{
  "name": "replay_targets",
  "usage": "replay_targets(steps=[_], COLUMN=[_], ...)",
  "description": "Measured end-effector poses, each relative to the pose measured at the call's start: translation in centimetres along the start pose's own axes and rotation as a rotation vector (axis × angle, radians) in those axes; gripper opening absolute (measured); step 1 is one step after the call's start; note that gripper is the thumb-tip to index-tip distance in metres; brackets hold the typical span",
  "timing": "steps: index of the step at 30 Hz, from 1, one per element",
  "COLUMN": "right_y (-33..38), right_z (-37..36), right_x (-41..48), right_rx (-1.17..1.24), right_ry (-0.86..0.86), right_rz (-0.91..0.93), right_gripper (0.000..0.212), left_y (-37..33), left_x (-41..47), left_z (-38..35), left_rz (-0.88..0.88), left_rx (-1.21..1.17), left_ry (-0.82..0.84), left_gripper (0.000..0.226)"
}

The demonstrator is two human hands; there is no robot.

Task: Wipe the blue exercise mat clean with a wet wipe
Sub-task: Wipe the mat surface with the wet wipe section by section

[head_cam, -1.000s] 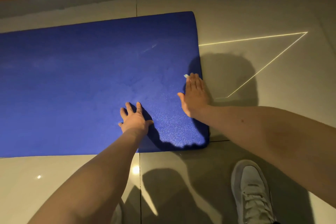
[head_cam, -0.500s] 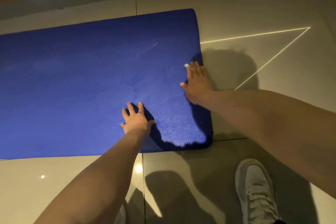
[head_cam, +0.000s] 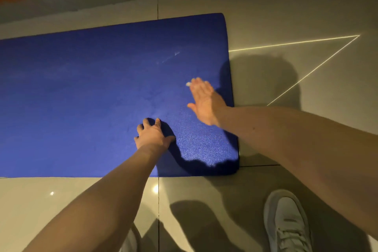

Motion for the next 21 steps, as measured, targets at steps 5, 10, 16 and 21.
replay_targets(steps=[5,10,16,21], right_y=[-6.4,-1.2,5.8,-3.5], right_z=[1.9,1.0,-1.2,2.0], right_x=[0.3,1.9,1.6,3.1], right_rx=[0.211,0.109,-0.019,0.051], right_ry=[-0.092,-0.06,0.129,-0.001], right_rz=[-0.375,-0.337,0.119,-0.163], right_gripper=[0.079,0.078,0.074,0.076], left_y=[-1.0,-1.2,-1.3,-1.5], left_x=[1.9,3.1,3.2,3.0], left_z=[2.3,1.9,2.1,2.1], left_rz=[-0.019,0.024,0.029,0.036], left_rx=[-0.102,-0.069,-0.012,0.001], left_ry=[-0.185,-0.05,-0.038,-0.013], left_gripper=[0.072,0.088,0.088,0.088])
Point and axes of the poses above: each hand's wrist, its own x-axis towards the middle knuckle, its own z-axis out of the back of the hand, y = z × x, the point moved 5 cm from there along x, towards the middle knuckle, and after that the axes turned 9 degrees about x, right-handed, at the moved point
